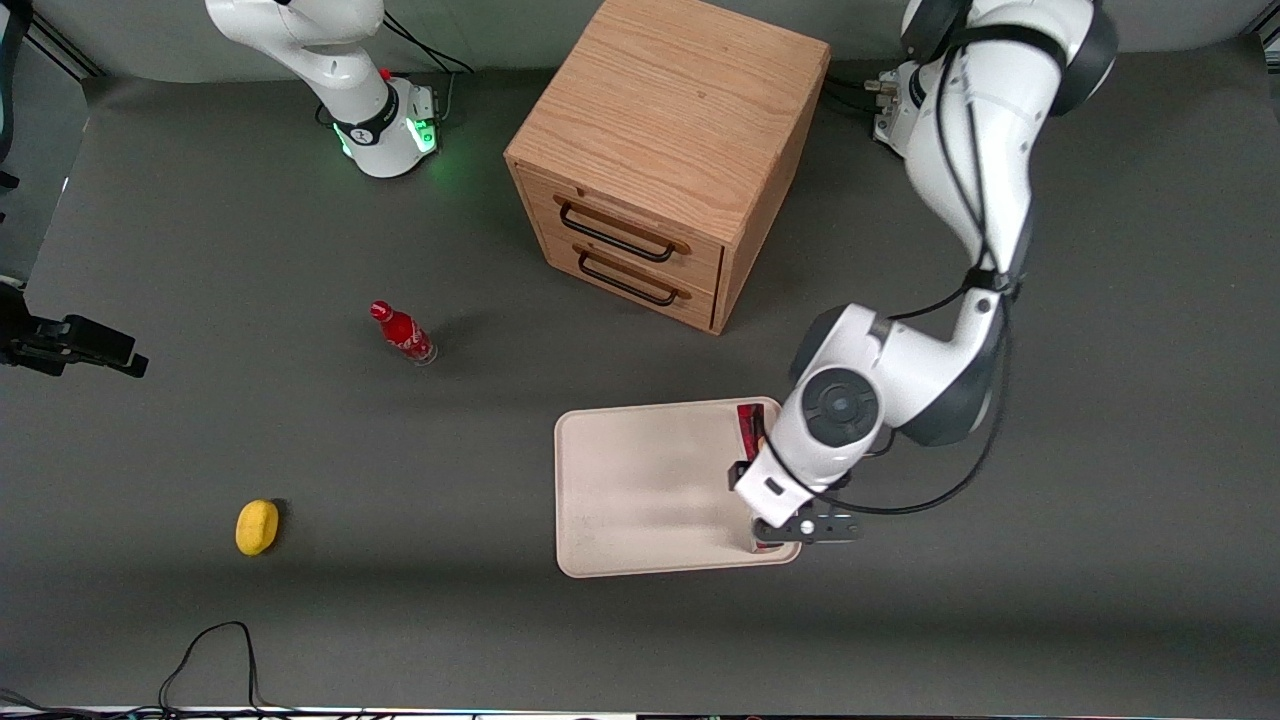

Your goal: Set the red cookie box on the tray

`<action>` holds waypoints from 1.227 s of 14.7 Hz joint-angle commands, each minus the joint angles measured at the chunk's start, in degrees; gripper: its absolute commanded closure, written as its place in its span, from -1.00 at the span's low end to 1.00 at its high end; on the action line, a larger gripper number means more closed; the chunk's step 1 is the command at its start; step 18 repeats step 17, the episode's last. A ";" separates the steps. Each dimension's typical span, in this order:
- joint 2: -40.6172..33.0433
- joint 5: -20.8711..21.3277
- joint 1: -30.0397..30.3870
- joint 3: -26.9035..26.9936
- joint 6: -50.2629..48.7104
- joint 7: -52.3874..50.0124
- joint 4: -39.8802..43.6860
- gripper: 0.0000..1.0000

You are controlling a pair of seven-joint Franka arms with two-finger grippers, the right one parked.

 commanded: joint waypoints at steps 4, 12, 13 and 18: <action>-25.18 -4.59 7.05 3.53 -4.17 5.88 -21.52 -1.00; -49.11 -5.99 18.65 3.71 -19.82 23.56 -34.12 -1.00; -50.52 -6.17 19.18 3.62 -21.66 24.00 -34.21 -1.00; -52.90 -8.28 20.50 3.36 -24.84 25.23 -34.12 -1.00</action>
